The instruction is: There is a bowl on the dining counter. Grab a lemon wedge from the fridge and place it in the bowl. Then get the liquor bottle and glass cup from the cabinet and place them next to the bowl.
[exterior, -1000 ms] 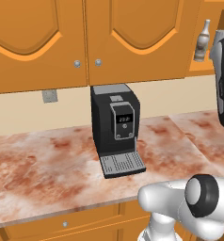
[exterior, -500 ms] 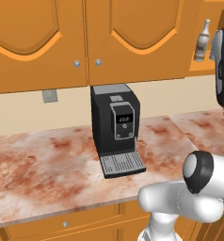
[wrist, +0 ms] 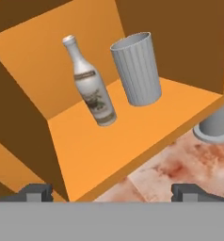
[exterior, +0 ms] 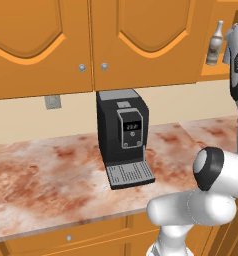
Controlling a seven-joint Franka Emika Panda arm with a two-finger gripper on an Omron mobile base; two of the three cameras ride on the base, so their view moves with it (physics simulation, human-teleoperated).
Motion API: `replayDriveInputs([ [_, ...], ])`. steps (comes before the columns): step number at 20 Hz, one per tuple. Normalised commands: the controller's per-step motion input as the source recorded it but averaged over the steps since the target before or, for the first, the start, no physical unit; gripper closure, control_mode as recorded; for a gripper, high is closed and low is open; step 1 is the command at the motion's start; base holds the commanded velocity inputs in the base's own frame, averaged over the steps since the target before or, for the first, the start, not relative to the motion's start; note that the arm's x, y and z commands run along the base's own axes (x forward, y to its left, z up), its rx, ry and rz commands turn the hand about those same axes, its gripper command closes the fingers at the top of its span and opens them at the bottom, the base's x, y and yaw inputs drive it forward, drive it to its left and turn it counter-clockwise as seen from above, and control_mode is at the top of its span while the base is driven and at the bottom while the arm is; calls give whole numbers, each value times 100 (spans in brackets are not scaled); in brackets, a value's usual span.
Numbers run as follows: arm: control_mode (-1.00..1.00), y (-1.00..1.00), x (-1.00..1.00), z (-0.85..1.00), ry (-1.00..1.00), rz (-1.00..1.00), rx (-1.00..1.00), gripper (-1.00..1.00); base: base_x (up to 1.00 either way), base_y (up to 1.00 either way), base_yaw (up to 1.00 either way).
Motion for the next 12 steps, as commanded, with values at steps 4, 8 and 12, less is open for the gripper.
replayDriveInputs([
  [4,-100,-6,31,8,-14,0,4,-100,0,0,0],
  [8,-100,0,25,7,-13,0,1,-100,0,0,0],
  [12,-100,0,28,0,-9,0,1,-100,0,0,0],
])
